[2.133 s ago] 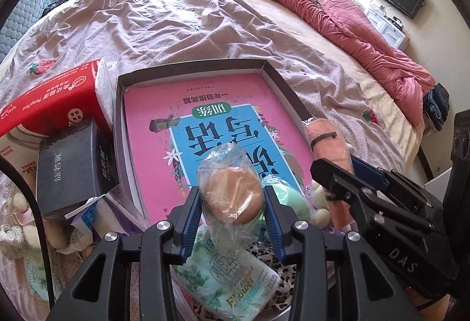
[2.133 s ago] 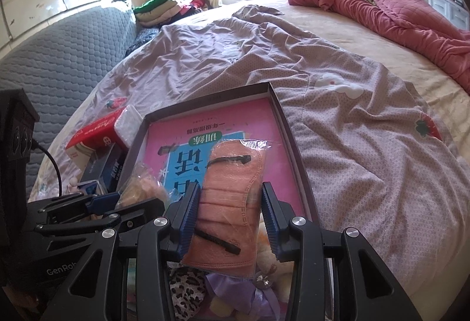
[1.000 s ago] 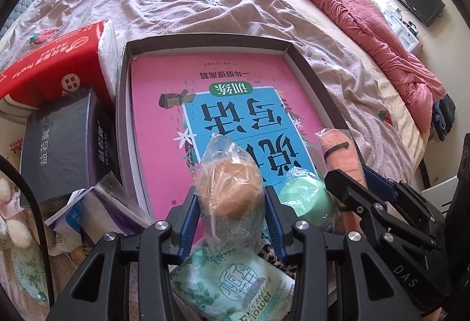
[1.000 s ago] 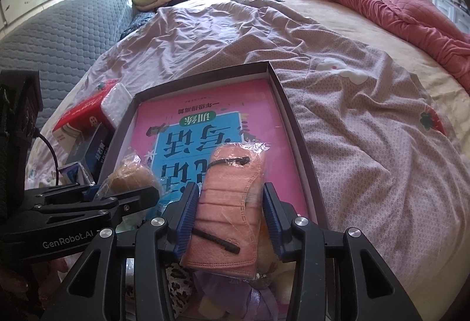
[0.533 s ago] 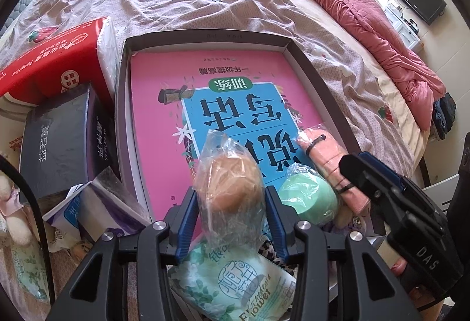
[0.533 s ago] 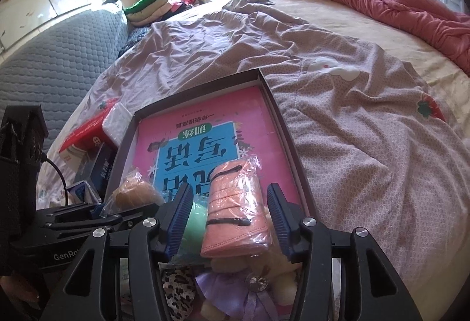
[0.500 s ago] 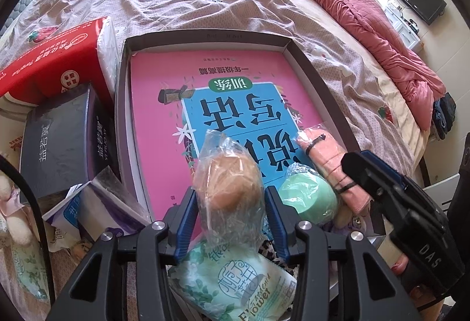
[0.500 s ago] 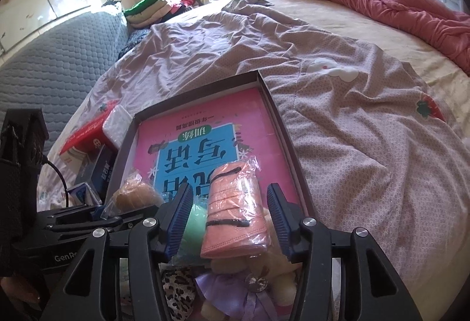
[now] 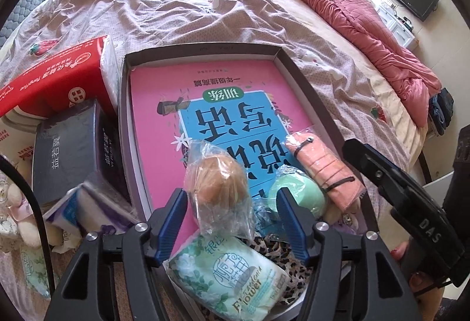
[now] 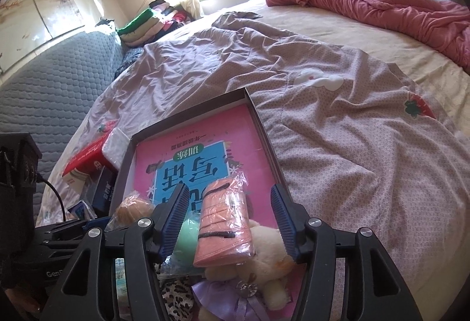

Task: Organize soft objects
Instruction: 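Open the left tool to drop the beige ball while the right tool releases the pink towel into the tray, then withdraw both open tools from the tray back toward the pile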

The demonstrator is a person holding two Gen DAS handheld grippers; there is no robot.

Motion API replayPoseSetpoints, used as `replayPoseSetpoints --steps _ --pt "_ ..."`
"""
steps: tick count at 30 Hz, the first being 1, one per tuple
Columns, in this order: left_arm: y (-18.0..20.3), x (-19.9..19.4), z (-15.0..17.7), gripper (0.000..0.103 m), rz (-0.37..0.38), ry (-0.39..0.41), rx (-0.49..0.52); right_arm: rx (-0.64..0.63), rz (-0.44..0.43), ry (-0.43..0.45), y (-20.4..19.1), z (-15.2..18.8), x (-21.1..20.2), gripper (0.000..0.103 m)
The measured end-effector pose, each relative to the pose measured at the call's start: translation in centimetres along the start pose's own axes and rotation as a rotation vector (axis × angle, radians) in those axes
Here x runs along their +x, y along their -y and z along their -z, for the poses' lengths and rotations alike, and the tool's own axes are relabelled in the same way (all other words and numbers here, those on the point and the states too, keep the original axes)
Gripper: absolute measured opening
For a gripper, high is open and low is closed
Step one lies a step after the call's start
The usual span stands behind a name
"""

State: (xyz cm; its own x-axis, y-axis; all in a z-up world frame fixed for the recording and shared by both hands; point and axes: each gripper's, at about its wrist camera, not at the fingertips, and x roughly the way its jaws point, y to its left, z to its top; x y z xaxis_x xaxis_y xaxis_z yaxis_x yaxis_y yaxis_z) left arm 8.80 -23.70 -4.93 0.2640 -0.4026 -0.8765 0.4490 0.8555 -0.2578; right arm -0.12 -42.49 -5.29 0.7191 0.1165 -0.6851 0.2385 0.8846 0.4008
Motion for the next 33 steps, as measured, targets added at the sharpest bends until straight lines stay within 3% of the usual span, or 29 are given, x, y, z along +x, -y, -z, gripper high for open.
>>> replayPoseSetpoints --steps 4,10,22,33 --pt "0.4 -0.7 0.1 0.066 0.006 0.012 0.008 0.0 0.014 0.003 0.1 0.0 0.0 0.061" --pt "0.8 -1.9 0.3 0.069 0.024 0.03 0.017 0.009 0.031 0.019 0.4 0.0 -0.2 0.073" --pt "1.8 -4.3 1.3 0.072 0.044 0.066 0.046 -0.005 0.047 0.062 0.1 -0.1 -1.2 0.074" --pt "1.2 -7.2 2.4 0.077 0.058 0.104 0.041 -0.052 0.052 0.173 -1.8 -0.7 -4.1 0.075"
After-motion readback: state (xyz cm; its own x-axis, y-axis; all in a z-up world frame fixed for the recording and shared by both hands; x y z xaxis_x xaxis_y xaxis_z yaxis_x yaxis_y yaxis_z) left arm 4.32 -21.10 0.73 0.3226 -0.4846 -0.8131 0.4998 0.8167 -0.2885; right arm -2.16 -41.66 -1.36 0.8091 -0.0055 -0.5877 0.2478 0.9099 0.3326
